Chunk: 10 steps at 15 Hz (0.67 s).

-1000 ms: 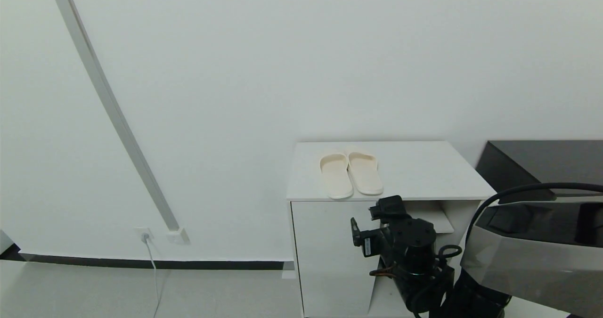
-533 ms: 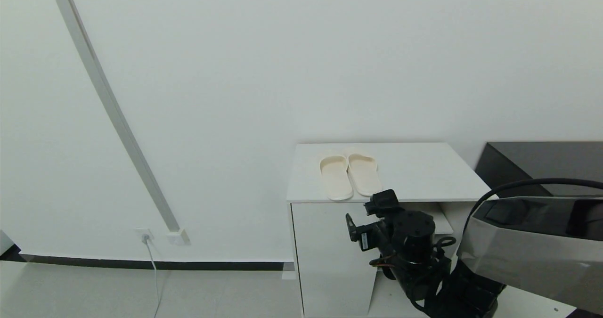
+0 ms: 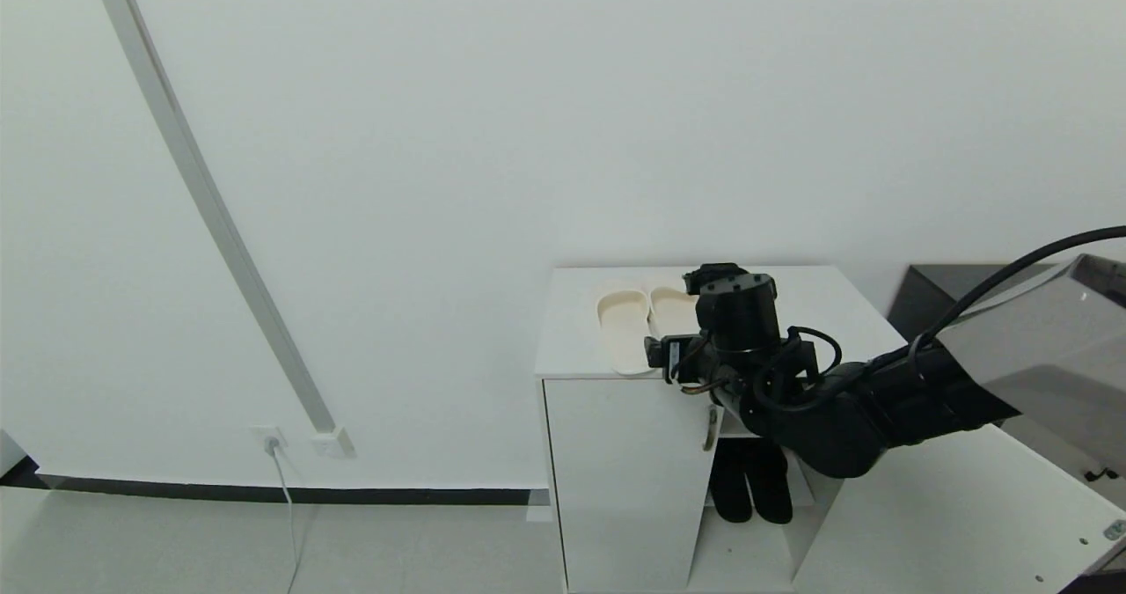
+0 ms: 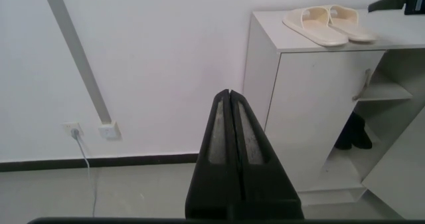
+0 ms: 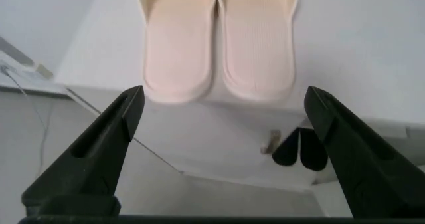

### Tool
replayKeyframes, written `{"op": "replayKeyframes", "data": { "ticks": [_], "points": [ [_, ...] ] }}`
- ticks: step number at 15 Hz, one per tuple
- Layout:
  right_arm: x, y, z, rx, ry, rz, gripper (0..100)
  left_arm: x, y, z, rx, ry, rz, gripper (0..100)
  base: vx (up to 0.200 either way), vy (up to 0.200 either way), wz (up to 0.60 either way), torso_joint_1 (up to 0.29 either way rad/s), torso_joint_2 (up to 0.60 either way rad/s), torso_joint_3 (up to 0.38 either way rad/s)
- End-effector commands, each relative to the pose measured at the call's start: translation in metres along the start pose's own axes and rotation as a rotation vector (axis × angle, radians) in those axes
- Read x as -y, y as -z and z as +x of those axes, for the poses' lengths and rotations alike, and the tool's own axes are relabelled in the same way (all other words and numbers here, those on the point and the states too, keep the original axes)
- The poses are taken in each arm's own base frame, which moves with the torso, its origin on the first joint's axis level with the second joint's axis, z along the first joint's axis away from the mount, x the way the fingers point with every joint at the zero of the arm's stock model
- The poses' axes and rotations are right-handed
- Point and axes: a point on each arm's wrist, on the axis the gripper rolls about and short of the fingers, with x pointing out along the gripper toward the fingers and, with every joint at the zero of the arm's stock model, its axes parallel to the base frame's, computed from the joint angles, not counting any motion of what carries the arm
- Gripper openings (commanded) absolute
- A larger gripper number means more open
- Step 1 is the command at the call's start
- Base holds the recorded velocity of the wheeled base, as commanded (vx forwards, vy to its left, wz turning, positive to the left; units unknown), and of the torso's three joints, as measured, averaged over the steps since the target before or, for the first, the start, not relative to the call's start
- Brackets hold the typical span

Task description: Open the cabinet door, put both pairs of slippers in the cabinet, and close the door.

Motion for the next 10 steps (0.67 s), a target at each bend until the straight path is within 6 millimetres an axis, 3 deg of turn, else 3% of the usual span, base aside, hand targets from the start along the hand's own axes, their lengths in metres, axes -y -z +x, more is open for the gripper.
{"op": "replayKeyframes", "data": {
  "ticks": [1,9,10],
  "points": [
    [-0.002,-0.010,-0.005,0.027,-0.012,0.014,100,0.000,0.000,0.000,-0.002,0.000,0.001,0,0.200,0.000,0.00,-0.002,-0.01,-0.002],
    [-0.009,0.035,-0.005,-0.026,-0.036,-0.023,100,0.000,-0.001,0.000,0.001,0.001,-0.001,0,0.200,0.000,0.00,0.005,0.00,0.004],
    [-0.011,0.045,-0.005,-0.050,-0.039,-0.038,100,0.000,0.000,0.000,0.000,0.000,-0.001,0,0.000,0.000,0.00,0.000,0.00,0.000]
  ]
}}
